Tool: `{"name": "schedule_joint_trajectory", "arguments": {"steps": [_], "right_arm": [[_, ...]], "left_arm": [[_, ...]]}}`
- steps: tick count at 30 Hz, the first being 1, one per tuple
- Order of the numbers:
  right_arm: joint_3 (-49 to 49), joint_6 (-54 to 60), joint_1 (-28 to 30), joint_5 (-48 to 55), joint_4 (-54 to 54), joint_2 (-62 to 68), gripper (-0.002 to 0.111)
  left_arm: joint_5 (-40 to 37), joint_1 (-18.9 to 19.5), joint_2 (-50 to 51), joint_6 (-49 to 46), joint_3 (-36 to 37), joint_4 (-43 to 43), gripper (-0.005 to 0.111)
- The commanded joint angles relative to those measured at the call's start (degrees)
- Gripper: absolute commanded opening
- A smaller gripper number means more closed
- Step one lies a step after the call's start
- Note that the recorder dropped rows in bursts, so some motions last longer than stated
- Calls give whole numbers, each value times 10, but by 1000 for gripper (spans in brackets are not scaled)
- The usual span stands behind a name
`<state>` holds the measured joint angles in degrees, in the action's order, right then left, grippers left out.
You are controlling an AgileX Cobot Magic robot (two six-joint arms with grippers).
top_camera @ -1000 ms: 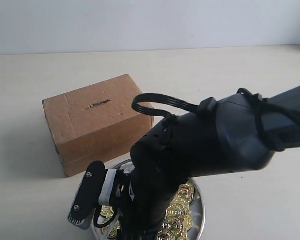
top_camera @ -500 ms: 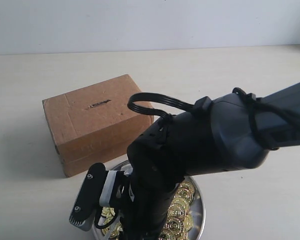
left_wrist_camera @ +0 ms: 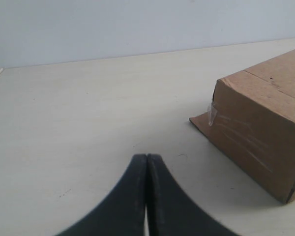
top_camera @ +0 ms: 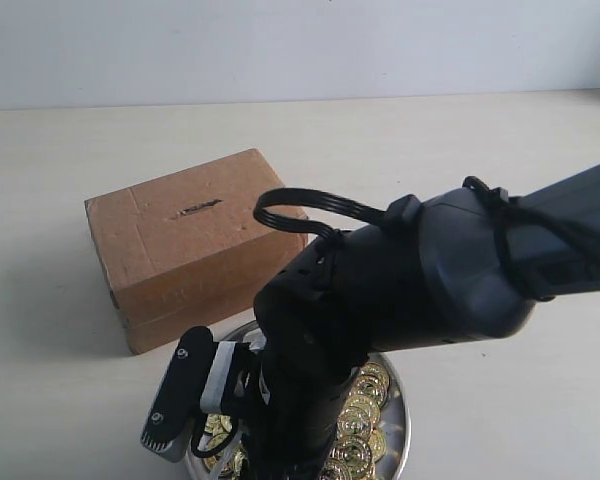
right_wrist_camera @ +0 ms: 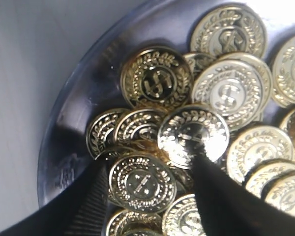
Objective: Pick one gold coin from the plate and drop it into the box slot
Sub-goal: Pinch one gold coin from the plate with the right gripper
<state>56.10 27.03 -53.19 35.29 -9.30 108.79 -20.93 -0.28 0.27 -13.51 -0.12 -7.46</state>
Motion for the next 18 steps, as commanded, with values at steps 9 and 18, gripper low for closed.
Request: {"name": "schedule_joint_trajectory", "arguments": {"steps": [9, 18], "right_arm": [[3, -2, -1, 0, 3, 1, 40], [3, -2, -1, -1, 11, -13, 32]], "left_arm": [[6, -3, -3, 2, 1, -2, 0], [6, -3, -3, 2, 1, -2, 0]]}}
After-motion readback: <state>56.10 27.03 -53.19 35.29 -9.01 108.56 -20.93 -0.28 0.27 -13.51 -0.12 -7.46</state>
